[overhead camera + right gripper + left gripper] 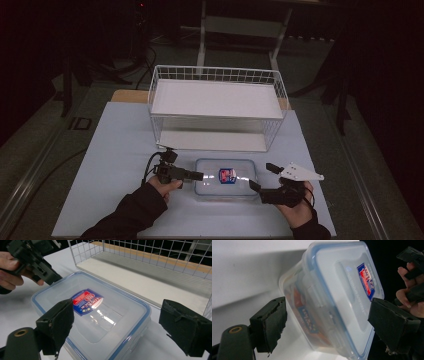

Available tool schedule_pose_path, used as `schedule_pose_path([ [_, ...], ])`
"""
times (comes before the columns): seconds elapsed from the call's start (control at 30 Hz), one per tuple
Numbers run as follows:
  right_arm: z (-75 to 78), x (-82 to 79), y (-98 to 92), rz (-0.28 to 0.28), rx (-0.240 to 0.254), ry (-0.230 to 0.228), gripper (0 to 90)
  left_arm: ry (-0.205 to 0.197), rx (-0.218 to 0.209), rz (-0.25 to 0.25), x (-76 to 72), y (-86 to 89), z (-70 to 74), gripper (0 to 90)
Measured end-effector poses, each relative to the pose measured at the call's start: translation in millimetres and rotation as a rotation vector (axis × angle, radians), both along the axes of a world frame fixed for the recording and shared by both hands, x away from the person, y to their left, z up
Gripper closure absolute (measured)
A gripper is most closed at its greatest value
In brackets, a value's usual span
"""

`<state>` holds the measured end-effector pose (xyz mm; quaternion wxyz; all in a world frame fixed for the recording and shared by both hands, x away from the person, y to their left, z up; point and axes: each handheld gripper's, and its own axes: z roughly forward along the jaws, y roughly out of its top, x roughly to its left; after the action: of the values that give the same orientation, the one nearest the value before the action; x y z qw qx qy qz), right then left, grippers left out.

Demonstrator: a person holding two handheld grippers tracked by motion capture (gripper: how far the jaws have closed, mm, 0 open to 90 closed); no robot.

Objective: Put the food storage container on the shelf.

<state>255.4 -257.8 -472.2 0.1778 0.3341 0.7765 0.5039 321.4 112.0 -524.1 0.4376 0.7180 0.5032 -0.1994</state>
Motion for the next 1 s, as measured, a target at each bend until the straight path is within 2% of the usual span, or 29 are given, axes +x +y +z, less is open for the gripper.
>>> schedule_pose_path([
  [0.13,0.1,0.3,-1.5,-0.006,0.010,0.008,12.3,0.030,-0.034,-0.016,1.4,1.7,-6.7,26.6],
  [0.2,-0.1,0.6,-2.7,-0.011,0.013,0.015,12.3,0.055,-0.068,-0.019,2.5,3.2,-9.6,32.3],
  [0.27,-0.1,0.6,-3.3,-0.013,0.014,0.019,12.9,0.060,-0.078,-0.022,2.7,3.5,-10.3,35.3],
  [0.3,-0.1,0.9,-3.7,-0.010,0.015,0.025,13.0,0.077,-0.100,-0.041,3.0,3.1,-11.4,35.3],
  [0.43,-1.7,2.0,-5.5,-0.019,0.014,0.062,13.2,0.057,-0.096,-0.047,2.5,7.4,-7.4,47.8],
  [0.47,-1.7,2.0,-5.5,-0.019,0.014,0.062,13.2,0.057,-0.096,-0.047,2.5,7.4,-7.4,47.9],
  [0.6,-6.0,7.0,-10.7,-0.043,0.026,0.135,13.6,0.034,-0.091,-0.055,0.4,6.8,-6.3,48.1],
  [0.77,-14.3,17.3,-16.8,-0.046,0.066,0.272,14.0,-0.019,-0.078,-0.075,-6.5,6.9,-0.5,50.7],
  [0.83,-19.5,22.7,-17.9,-0.025,0.104,0.343,15.1,-0.036,-0.075,-0.080,-9.5,6.9,1.7,52.1],
  [0.9,-23.3,26.2,-18.7,-0.014,0.138,0.394,16.2,-0.057,-0.066,-0.085,-13.0,6.6,4.0,52.7],
  [0.93,-25.6,28.5,-19.2,-0.003,0.158,0.437,17.3,-0.067,-0.062,-0.087,-14.2,6.4,4.5,53.0],
  [1.0,-28.6,31.1,-20.8,0.004,0.197,0.495,21.1,-0.086,-0.055,-0.088,-17.7,5.8,6.5,53.5],
])
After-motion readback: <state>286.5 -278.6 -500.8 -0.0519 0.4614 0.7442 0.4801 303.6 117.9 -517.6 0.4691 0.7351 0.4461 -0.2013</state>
